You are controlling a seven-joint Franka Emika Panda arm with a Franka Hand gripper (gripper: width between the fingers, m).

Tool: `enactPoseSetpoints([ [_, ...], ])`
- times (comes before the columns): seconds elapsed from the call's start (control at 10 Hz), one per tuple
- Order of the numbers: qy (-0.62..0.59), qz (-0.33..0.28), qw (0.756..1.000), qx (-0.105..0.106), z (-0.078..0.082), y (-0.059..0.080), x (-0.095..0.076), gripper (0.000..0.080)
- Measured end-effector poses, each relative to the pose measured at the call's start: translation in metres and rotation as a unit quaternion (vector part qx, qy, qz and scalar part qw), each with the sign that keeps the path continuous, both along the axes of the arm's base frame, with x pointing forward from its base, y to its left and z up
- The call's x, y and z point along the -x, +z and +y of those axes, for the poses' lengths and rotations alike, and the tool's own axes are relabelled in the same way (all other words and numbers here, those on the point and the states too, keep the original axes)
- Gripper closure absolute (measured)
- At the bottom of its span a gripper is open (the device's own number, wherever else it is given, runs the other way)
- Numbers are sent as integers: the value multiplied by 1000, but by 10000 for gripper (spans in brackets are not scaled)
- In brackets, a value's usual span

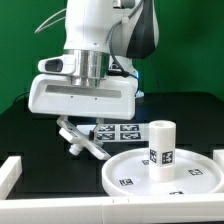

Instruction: Assemble round table

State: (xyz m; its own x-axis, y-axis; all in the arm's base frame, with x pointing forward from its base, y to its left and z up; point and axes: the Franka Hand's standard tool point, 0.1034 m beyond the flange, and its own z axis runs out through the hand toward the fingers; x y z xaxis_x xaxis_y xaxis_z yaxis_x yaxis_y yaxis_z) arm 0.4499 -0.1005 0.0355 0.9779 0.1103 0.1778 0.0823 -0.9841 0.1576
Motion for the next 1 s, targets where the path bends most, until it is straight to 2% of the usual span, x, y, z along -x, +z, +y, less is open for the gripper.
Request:
enactPoseSetpoints([
  [0.3,1,-6,1000,-4,4,10,-6,499],
  [0.5,1,-8,1000,-13,15,24,-12,617],
  [0.6,2,-5,1000,-19,22,32,-15,617],
  [0.7,5,-6,1000,-21,23,37,-18,666],
  [1.0,10,-3,1000,-21,24,37,-19,682],
])
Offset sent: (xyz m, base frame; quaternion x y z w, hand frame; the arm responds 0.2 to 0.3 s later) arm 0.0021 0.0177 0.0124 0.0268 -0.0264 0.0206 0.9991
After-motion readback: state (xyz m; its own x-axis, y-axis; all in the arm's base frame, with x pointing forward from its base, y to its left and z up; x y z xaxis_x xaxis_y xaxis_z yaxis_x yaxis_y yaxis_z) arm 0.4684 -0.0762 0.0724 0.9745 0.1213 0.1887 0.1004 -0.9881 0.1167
